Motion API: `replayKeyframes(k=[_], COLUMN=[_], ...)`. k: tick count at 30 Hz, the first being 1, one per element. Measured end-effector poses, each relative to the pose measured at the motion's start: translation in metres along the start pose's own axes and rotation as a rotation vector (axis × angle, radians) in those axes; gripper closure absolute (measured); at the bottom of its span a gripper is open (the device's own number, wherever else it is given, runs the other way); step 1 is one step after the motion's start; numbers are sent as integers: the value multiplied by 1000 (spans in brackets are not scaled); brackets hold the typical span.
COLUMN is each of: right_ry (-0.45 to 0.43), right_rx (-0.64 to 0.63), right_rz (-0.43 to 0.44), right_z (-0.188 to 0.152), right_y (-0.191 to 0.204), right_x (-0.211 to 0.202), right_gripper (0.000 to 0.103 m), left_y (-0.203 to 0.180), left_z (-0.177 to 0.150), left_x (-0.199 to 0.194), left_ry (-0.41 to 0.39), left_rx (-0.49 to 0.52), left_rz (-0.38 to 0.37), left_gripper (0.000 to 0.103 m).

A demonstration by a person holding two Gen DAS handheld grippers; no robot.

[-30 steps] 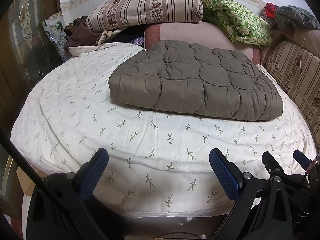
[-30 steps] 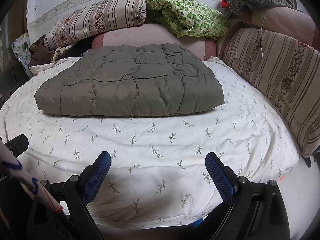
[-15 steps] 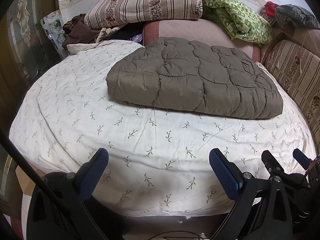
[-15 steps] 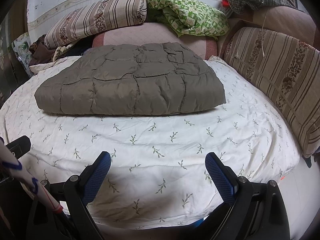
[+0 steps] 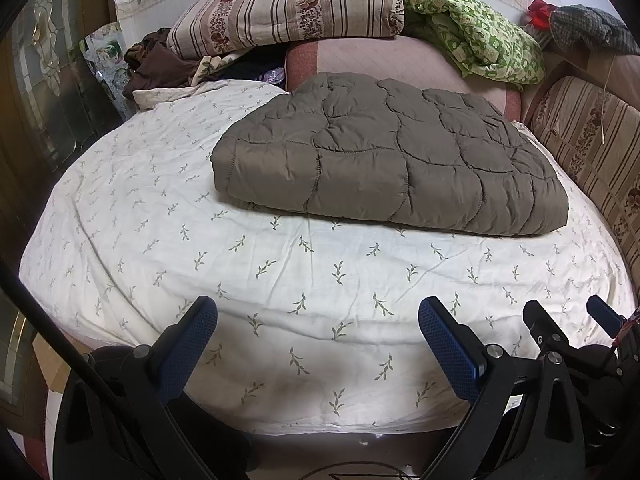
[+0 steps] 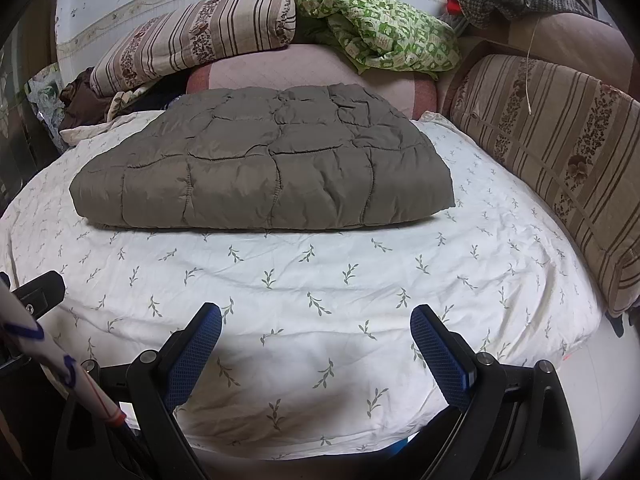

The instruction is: Fold large clothes

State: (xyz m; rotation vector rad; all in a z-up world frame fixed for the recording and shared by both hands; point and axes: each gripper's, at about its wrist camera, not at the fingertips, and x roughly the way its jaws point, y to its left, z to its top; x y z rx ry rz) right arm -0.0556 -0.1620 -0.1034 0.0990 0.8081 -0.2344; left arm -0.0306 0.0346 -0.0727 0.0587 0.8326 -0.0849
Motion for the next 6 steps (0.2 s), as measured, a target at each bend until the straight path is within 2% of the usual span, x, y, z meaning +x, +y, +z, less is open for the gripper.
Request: replayKeyframes(k=[6], right_ry=[19], right_rx=[1], right_rz=[0], right_z=[-1], right_y=[-1], right_x=[4], right_gripper=[5], left_y=[3], left_z=[0], left_x=[3], left_ry=[12], left_rx=[-8], left_rz=[10], left_gripper=[3])
